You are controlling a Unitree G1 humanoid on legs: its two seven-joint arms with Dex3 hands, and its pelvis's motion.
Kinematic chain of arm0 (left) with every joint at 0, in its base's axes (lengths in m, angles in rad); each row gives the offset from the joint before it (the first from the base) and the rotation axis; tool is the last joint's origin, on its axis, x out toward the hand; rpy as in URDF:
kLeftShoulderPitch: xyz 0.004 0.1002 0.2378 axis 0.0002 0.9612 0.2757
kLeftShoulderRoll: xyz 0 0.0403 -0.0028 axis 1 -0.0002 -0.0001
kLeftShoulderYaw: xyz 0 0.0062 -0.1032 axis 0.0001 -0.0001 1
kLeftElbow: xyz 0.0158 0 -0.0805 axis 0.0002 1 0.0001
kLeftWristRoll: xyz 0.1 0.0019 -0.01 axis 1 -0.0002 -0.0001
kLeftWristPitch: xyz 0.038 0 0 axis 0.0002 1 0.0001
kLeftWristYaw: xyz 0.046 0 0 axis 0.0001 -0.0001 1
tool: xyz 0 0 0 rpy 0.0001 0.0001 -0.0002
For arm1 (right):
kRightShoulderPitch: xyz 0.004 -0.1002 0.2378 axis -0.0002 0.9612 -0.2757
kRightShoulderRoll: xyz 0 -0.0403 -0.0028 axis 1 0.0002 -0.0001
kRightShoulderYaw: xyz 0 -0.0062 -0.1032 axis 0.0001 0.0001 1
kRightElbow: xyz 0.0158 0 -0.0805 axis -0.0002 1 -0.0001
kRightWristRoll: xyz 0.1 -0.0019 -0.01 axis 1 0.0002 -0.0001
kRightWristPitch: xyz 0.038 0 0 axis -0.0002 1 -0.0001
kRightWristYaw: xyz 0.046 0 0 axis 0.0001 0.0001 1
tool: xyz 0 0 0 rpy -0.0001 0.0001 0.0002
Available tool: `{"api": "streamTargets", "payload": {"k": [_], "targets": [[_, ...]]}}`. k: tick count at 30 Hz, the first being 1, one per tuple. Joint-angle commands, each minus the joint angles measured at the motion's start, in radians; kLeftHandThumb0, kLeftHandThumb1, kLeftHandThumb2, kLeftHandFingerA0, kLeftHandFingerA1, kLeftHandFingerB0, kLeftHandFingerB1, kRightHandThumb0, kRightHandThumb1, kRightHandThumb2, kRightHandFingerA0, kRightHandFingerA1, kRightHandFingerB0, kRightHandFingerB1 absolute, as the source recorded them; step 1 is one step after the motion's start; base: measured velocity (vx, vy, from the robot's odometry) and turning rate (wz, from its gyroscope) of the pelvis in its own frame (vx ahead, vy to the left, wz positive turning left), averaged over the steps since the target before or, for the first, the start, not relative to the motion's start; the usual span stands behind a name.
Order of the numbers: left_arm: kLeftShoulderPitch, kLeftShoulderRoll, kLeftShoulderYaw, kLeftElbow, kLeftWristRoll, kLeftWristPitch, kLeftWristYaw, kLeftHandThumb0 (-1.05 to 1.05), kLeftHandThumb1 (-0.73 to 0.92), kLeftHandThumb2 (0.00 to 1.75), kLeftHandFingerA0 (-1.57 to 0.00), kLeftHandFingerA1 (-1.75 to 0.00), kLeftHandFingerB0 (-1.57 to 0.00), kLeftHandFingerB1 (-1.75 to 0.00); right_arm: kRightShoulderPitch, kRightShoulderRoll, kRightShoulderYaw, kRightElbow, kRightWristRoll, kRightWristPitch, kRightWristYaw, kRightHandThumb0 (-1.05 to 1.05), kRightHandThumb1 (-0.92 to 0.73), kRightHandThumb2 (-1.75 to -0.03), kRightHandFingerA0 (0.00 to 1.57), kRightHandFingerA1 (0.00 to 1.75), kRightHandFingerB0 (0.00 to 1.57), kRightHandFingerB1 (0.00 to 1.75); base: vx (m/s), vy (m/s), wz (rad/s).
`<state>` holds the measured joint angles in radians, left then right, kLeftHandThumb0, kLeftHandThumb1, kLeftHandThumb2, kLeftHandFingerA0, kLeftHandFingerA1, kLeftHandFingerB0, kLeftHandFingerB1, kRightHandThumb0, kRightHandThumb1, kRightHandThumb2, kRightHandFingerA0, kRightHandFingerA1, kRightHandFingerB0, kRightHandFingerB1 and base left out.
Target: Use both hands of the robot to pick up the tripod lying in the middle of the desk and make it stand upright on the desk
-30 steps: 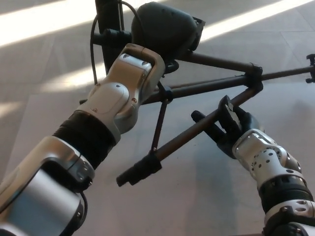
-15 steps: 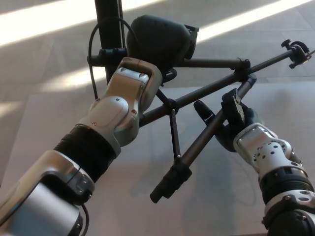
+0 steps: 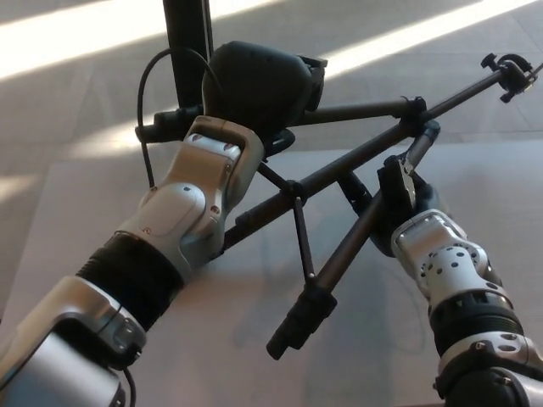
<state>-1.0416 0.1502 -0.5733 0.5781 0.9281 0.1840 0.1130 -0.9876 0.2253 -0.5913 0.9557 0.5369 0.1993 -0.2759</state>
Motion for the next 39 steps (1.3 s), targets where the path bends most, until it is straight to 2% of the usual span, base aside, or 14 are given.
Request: {"api": "streamTargets", "payload": {"k": [1,2,4,7,8,10,14,15,16,18,34,37,38,39], "targets": [[0.063,0.026,0.011,-0.049,-0.020,-0.049,0.025,-0.22,0.62,0.71,-0.88,-1.61,-0.77,-1.16,-0.034,0.076,0.044,-0.093,-0.060,-0.269,-0.109,-0.36,-0.87,-0.69,0.55,0.83,0.48,0.82,0.00,0.000,0.00],[0.067,0.029,0.011,-0.054,-0.019,-0.048,0.023,-0.22,0.62,0.71,-0.88,-1.61,-0.77,-1.16,-0.033,0.079,0.045,-0.091,-0.059,-0.271,-0.110,-0.36,-0.87,-0.69,0.55,0.83,0.48,0.82,0.00,0.000,0.00],[0.093,0.033,0.041,-0.079,-0.045,-0.046,0.028,-0.24,0.54,0.75,-0.82,-1.55,-0.79,-0.98,-0.024,0.067,0.118,-0.084,-0.174,-0.343,-0.167,-0.22,-0.60,-1.01,0.94,1.60,0.80,1.59,0.00,0.000,0.00],[0.121,0.046,0.079,-0.088,-0.074,-0.080,0.080,-0.18,0.50,0.76,-0.90,-1.26,-0.81,-0.81,-0.037,0.039,0.193,-0.084,-0.281,-0.375,-0.252,-0.22,-0.52,-1.12,0.93,1.74,0.80,1.60,0.00,0.000,0.00],[0.129,0.048,0.090,-0.088,-0.079,-0.085,0.096,-0.20,0.53,0.77,-0.87,-1.56,-0.76,-1.06,-0.043,0.032,0.209,-0.091,-0.300,-0.379,-0.266,-0.22,-0.54,-1.14,0.96,1.75,0.85,1.59,0.00,0.000,0.00],[0.138,0.045,0.112,-0.087,-0.090,-0.087,0.113,-0.19,0.53,0.80,-0.92,-1.75,-0.79,-1.28,-0.050,0.017,0.237,-0.101,-0.324,-0.401,-0.264,-0.17,-0.55,-1.15,0.99,1.71,0.89,1.55,0.00,0.000,0.00],[0.146,0.036,0.134,-0.093,-0.099,-0.077,0.122,-0.19,0.52,0.83,-0.95,-1.75,-0.76,-1.40,-0.072,-0.021,0.306,-0.090,-0.401,-0.432,-0.309,-0.21,-0.52,-1.14,1.00,1.73,0.88,1.55,0.00,0.000,0.00],[0.151,0.040,0.140,-0.096,-0.107,-0.091,0.122,-0.19,0.51,0.83,-0.91,-1.75,-0.74,-1.43,-0.078,-0.032,0.336,-0.093,-0.435,-0.442,-0.324,-0.29,-0.48,-1.14,1.27,1.40,1.09,1.29,0.00,0.000,0.00],[0.151,0.038,0.144,-0.096,-0.114,-0.088,0.108,-0.18,0.52,0.83,-0.90,-1.75,-0.76,-1.37,-0.087,-0.033,0.341,-0.091,-0.439,-0.443,-0.338,-0.20,-0.45,-1.22,1.01,1.74,0.89,1.56,0.00,0.000,0.00],[0.154,0.038,0.146,-0.096,-0.114,-0.092,0.107,-0.20,0.54,0.75,-0.90,-1.74,-0.80,-1.08,-0.100,-0.032,0.345,-0.088,-0.437,-0.456,-0.363,-0.17,-0.41,-1.29,1.01,1.72,0.93,1.55,0.00,0.000,0.00],[0.192,0.035,0.179,-0.126,-0.123,-0.105,0.160,-0.18,0.53,0.80,-0.91,-1.75,-0.71,-1.49,-0.144,-0.120,0.514,-0.081,-0.563,-0.496,-0.414,-0.20,-0.34,-1.42,0.97,1.72,0.84,1.55,0.00,0.000,0.00],[0.206,0.018,0.203,-0.130,-0.147,-0.103,0.174,-0.19,0.55,0.77,-0.91,-1.75,-0.73,-1.44,-0.159,-0.137,0.534,-0.085,-0.567,-0.505,-0.401,-0.20,-0.34,-1.42,0.98,1.70,0.84,1.55,0.00,0.000,0.00],[0.214,0.009,0.216,-0.138,-0.166,-0.097,0.163,-0.21,0.60,0.71,-0.90,-1.75,-0.78,-1.09,-0.166,-0.143,0.541,-0.086,-0.568,-0.504,-0.398,-0.17,-0.35,-1.39,0.96,1.71,0.85,1.58,0.00,0.000,0.00],[0.226,-0.004,0.233,-0.140,-0.187,-0.103,0.175,-0.19,0.58,0.71,-0.91,-1.73,-0.83,-1.08,-0.184,-0.161,0.561,-0.091,-0.581,-0.497,-0.381,-0.17,-0.37,-1.35,0.95,1.71,0.84,1.56,0.00,0.000,0.00]]}}
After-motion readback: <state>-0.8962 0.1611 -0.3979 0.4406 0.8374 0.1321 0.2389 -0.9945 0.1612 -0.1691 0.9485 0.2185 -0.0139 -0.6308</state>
